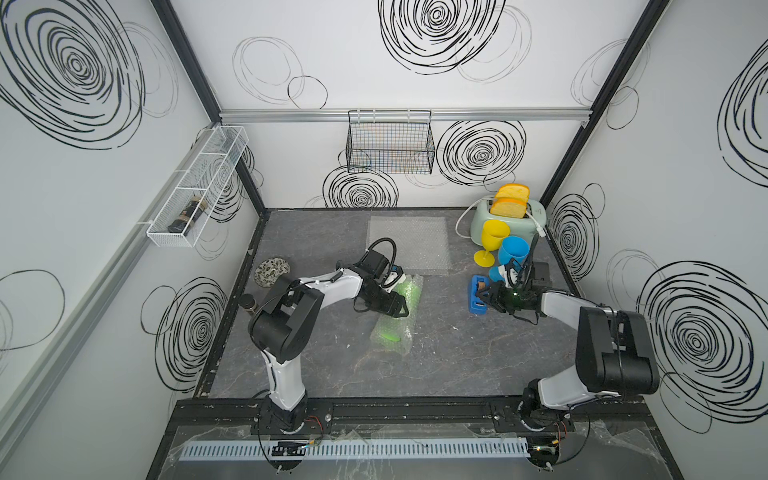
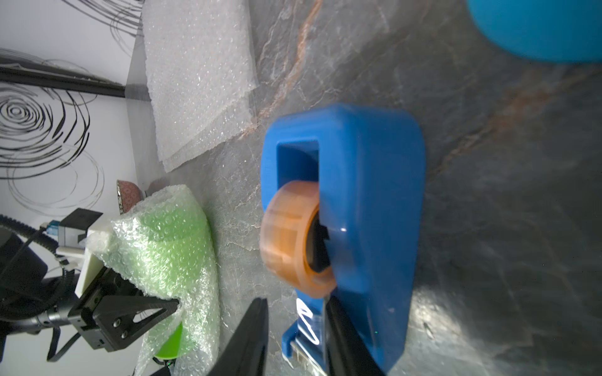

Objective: Wrap wine glasses in bubble wrap
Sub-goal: Tear off the tape using the Tape Cutter.

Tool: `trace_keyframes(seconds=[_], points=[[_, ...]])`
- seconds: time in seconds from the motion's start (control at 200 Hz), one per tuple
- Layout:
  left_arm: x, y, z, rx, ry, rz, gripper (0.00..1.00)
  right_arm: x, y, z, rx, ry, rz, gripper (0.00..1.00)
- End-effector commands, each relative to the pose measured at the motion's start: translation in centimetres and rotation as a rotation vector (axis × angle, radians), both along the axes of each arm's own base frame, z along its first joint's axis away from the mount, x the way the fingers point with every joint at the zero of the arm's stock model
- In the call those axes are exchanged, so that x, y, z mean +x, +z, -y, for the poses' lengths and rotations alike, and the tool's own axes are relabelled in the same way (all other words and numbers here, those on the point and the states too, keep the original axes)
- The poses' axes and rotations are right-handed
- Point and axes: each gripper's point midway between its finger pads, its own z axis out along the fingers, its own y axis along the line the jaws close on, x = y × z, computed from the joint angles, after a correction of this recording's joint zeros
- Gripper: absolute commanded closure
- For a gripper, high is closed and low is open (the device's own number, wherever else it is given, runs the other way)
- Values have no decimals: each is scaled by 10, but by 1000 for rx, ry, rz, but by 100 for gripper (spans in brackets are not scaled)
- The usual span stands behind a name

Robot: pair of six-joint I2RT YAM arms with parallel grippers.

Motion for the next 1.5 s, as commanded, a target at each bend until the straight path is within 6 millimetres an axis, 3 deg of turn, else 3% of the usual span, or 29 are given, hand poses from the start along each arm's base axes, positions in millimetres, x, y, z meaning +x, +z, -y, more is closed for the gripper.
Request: trace_keyframes(seconds=[0.0, 0.145, 0.26, 0.545, 0.796, 0.941, 1.126, 1.246, 1.341, 1.496], points=[[-16, -30, -25, 144, 11, -56, 29, -6, -11, -4, 26, 11, -38, 71], [-19, -33, -24, 143, 9, -65, 29, -9, -11, -8, 52, 7, -34, 84], [-16, -28, -23, 139, 9, -50, 29, -8, 0, -12, 90, 21, -31, 100], [-17, -25, -24, 132, 10, -40, 29, -10, 40, -17, 167, -13, 36, 100], [-18, -27, -24, 135, 10, -42, 29, -16, 29, -15, 230, -94, -23, 100], [-18, -24, -22, 132, 5, -39, 30, -23, 9, -9, 222, -139, -93, 100], [-21, -27, -22, 133, 3, -44, 30, -17, 42, -7, 297, -196, -23, 100], [-19, -21, -20, 123, 7, -34, 30, -20, 19, 0, 265, -228, -102, 100], [-22, -24, -19, 124, -1, -43, 30, -26, 17, -9, 335, -219, -123, 100], [-20, -19, -19, 117, 3, -24, 30, -23, 9, -2, 291, -233, -140, 100]])
